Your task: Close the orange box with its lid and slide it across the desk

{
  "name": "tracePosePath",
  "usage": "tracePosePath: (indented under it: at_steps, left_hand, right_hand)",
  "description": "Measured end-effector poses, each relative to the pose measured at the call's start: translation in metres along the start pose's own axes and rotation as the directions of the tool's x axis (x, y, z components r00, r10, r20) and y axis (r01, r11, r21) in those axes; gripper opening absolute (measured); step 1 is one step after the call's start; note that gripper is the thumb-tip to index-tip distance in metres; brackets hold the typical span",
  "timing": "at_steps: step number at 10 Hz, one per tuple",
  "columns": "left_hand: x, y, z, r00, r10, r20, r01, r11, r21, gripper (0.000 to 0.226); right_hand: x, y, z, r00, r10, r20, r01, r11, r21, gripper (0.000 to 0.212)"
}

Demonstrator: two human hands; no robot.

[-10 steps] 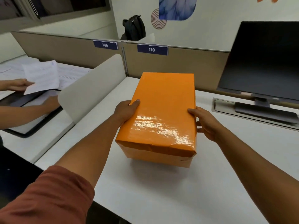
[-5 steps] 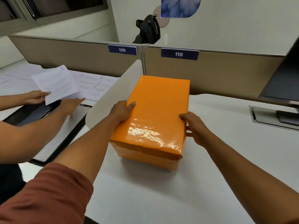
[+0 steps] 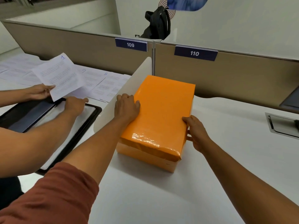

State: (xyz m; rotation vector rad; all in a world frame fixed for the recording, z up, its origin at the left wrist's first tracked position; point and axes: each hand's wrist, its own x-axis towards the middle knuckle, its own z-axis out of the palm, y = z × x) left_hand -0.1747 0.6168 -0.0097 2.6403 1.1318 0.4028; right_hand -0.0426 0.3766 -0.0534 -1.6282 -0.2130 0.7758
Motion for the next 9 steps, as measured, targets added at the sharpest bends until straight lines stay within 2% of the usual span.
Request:
tracePosePath:
  at_steps: [1,2,4,6,7,8,9]
  left_hand:
    - [-0.003,0.007,-0.001,0.995,0.068,-0.079,-0.067,0.998,0.007,0.044]
    - [-0.010,0.018,0.002,0.983,0.173,-0.058,-0.170,0.984,0.047,0.044]
    - [-0.026,0.019,0.003,0.985,0.169,0.028,-0.171,0.975,0.140,0.047]
    - [-0.038,0.027,-0.008,0.965,0.149,0.217,-0.182,0.973,0.139,0.061]
    - [-0.053,0.034,-0.008,0.962,0.131,0.241,-0.161,0.981,0.107,0.066]
    - [-0.069,0.049,-0.007,0.963,0.120,0.241,-0.124,0.992,0.001,0.069]
    - [-0.077,0.075,-0.010,0.961,0.135,0.241,-0.111,0.988,-0.110,0.074]
  right_hand:
    - [0.000,-0.001,0.010,0.998,-0.021,-0.051,0.020,1.000,-0.008,0.067]
    - [-0.002,-0.001,0.020,0.999,-0.047,-0.023,0.047,0.999,-0.019,0.067]
    - [-0.003,-0.009,0.027,0.995,-0.010,0.100,0.019,0.996,-0.088,0.072]
    - [-0.013,-0.014,0.016,0.987,-0.002,0.162,0.038,0.974,-0.222,0.081]
    - [-0.020,-0.008,0.006,0.993,-0.085,0.082,0.110,0.912,-0.394,0.083]
    - [-0.030,0.000,-0.017,0.946,-0.324,0.007,0.193,0.544,-0.817,0.080]
    - [-0.040,0.007,-0.047,0.871,-0.485,0.078,0.222,0.246,-0.944,0.077]
